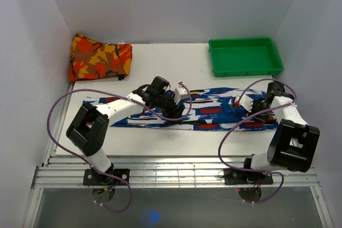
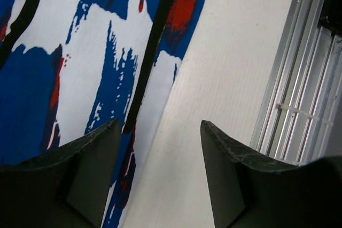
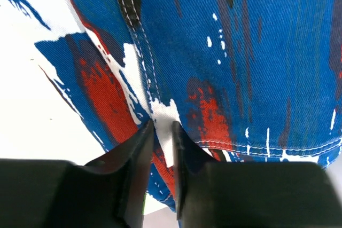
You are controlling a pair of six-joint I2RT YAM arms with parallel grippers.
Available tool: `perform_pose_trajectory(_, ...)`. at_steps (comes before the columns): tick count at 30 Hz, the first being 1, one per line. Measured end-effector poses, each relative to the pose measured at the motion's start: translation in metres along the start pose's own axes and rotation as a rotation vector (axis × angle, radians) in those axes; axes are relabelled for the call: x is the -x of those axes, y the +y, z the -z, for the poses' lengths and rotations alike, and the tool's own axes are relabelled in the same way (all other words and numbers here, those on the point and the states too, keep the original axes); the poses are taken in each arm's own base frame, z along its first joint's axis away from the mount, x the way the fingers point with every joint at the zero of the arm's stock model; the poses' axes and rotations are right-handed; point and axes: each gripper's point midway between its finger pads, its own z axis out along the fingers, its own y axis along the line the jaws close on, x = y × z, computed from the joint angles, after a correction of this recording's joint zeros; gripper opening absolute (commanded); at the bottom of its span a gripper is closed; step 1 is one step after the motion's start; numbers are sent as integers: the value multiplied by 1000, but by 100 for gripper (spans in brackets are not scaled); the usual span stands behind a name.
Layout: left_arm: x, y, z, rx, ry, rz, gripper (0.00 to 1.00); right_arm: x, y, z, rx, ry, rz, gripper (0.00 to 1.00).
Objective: Fold and stack the trousers
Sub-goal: Fold the trousers
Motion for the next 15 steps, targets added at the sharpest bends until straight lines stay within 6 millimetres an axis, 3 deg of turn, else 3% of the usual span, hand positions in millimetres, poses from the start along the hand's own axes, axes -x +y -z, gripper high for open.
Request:
perform_pose_trajectory(6,4,-8,-11,-21,2,9,77,3,0,-1,-1,0,13,20)
perform_pose_trajectory(9,2,-5,-14,-13,7,26,84,2,-3,-1,-8,1,23,8)
perform_pose_trajectory(13,-6,7,-20,54,13,26,97,3,-4,-1,-13,0,24,8)
perform_pose_trajectory(15,-14,12,-24,103,27,16,98,5,-5,1,-10,-2,24,8)
